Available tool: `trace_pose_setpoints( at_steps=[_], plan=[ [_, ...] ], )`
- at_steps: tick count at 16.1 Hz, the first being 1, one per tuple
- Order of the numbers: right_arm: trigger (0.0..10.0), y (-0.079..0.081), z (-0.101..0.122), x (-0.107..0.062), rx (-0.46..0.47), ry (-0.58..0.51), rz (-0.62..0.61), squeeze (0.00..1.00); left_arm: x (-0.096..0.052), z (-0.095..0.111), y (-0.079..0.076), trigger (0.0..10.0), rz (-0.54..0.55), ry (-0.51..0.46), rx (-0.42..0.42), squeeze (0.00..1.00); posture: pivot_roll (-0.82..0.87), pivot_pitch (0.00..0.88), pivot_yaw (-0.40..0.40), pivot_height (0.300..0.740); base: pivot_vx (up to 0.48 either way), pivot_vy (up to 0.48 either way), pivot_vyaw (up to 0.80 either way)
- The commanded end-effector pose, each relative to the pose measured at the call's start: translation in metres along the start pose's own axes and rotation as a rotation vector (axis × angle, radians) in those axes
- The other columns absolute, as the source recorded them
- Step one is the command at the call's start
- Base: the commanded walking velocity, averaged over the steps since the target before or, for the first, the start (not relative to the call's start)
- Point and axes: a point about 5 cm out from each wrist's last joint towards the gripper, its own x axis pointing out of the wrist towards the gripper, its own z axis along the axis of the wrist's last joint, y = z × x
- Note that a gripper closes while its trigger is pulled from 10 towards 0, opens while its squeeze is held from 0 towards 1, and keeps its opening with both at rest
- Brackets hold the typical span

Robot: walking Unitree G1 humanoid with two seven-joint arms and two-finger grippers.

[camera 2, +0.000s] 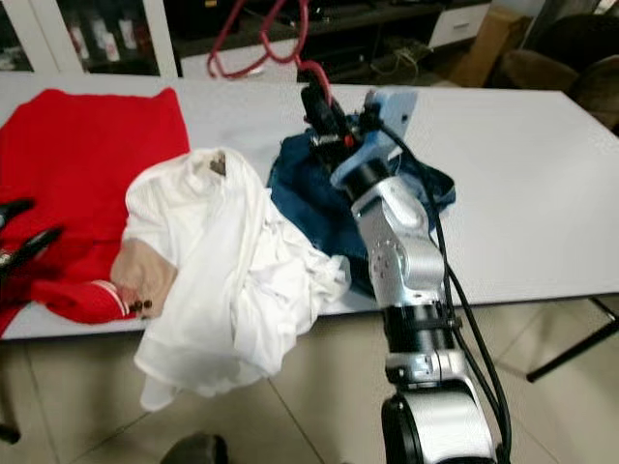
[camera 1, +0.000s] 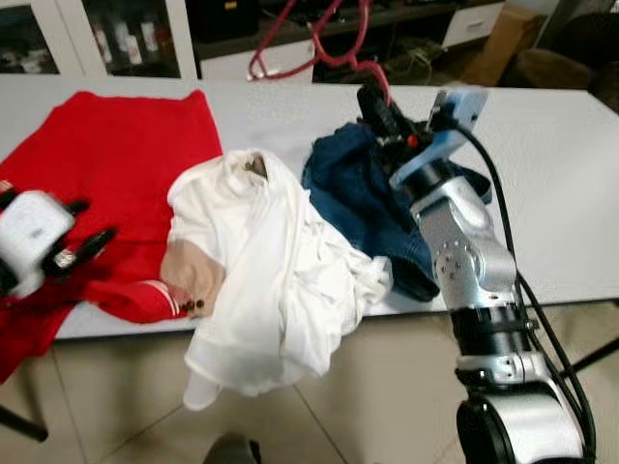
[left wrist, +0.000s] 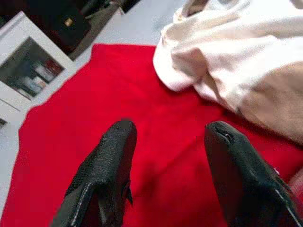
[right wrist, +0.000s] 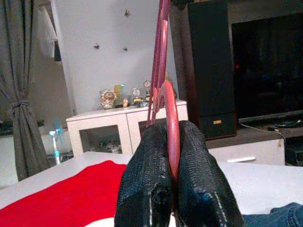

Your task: Hang hanger

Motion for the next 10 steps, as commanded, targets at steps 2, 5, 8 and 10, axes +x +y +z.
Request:
trace_pose_setpoints(
  at_steps=[2, 5, 8, 10],
  plan=[
    [10.0, 0.000, 0.004, 0.000, 0.003, -0.009, 0.011, 0.00, -0.006, 0.008, 0.002, 10.0, -0.041, -0.021, 0.011, 0.00, 0.15, 0.004, -0.060, 0.740, 0.000, 0.000, 0.00],
    [10.0, 0.001, 0.004, 0.003, 0.005, -0.003, 0.023, 0.00, -0.012, 0.009, -0.005, 10.0, -0.133, -0.016, 0.048, 0.00, 0.15, 0.010, -0.071, 0.740, 0.000, 0.000, 0.00],
    [10.0, 0.000, 0.006, 0.002, -0.003, 0.001, 0.026, 0.00, -0.019, 0.007, -0.007, 10.0, -0.210, 0.016, 0.100, 0.00, 0.14, 0.027, -0.078, 0.740, 0.000, 0.000, 0.00],
    [10.0, 0.000, 0.005, 0.001, -0.003, 0.004, 0.024, 0.00, -0.020, 0.007, -0.008, 10.0, -0.229, 0.021, 0.108, 0.00, 0.14, 0.027, -0.077, 0.740, 0.000, 0.000, 0.00]
  ],
)
